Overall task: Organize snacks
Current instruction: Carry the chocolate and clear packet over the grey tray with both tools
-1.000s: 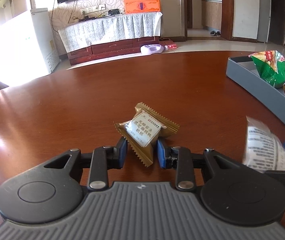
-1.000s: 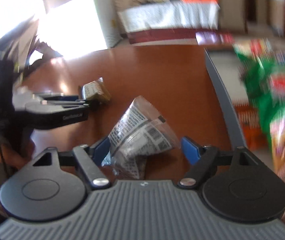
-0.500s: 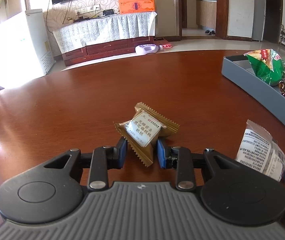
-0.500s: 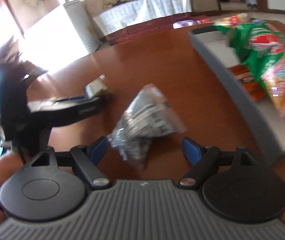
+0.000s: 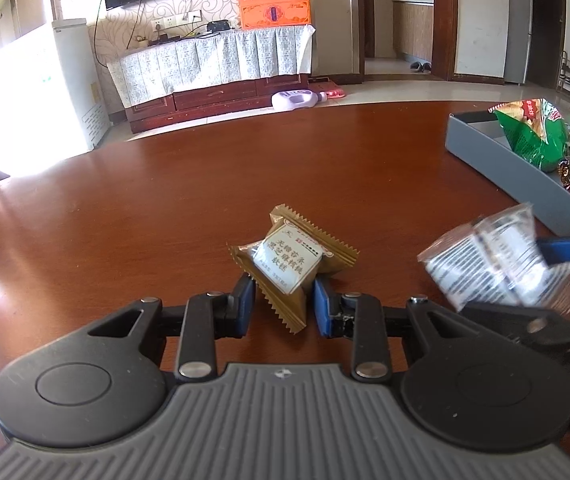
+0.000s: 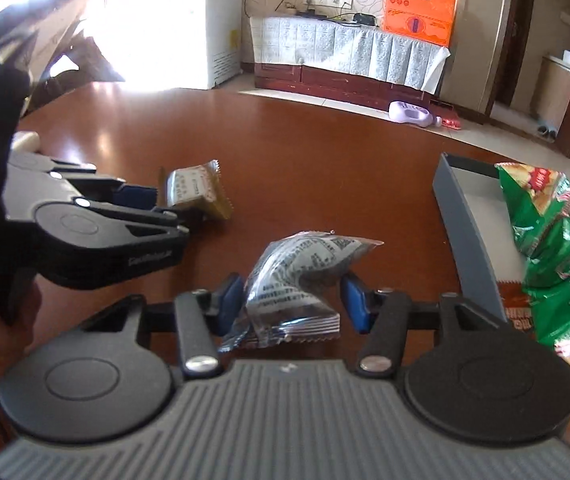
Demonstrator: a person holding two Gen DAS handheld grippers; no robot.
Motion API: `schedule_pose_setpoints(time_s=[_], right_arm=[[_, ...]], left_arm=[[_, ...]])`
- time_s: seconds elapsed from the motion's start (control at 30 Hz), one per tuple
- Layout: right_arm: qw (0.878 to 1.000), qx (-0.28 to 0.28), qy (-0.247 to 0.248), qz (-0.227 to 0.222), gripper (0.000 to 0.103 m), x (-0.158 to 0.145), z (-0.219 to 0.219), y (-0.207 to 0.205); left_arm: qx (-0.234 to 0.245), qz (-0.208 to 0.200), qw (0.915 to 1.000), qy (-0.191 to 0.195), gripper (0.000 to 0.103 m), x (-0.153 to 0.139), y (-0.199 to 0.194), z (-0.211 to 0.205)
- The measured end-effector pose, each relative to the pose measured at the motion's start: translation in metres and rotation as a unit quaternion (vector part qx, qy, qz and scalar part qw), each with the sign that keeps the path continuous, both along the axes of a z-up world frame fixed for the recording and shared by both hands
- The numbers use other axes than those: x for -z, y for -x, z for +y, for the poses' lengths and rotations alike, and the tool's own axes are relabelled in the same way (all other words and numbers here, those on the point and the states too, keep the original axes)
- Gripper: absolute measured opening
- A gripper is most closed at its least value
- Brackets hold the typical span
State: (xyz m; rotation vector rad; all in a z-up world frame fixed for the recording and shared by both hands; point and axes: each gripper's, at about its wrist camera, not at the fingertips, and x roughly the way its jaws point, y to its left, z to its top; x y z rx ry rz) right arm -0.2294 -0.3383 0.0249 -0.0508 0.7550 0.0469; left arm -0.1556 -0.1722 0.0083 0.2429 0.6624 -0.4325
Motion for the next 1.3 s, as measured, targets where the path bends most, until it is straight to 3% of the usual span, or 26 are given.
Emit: schedule_pose_setpoints(time_s=[0.1,0.47,0.93,1.3], right_arm=[[1.0,0.004,-0.002,-0.024,0.055,-0.014,-0.007,0.01],[0.992,-0.014,0.06,-0.112,0.055,-0.057,-0.022,0.046],[0.987,0.017,0.063,-0.148,0.053,-0.074,-0.057,0.074],[0.983,0.065,0.066,-0.16,0.053,-0.078,-0.099,0.093]], left_arm=[[-0.001,-0.009,1.0,-0.003,0.034,-0.001,0.002,-0.003],[0.006,-0.053,0.9986,0.006,0.034,-0.029,0.016,-0.034],[0.034,-0.071,0.9968,0.008,0.034,-0.052,0.037,-0.104],[0.059,-0.083,0.9941,0.037,0.034,-0.071,0.039,-0.152]])
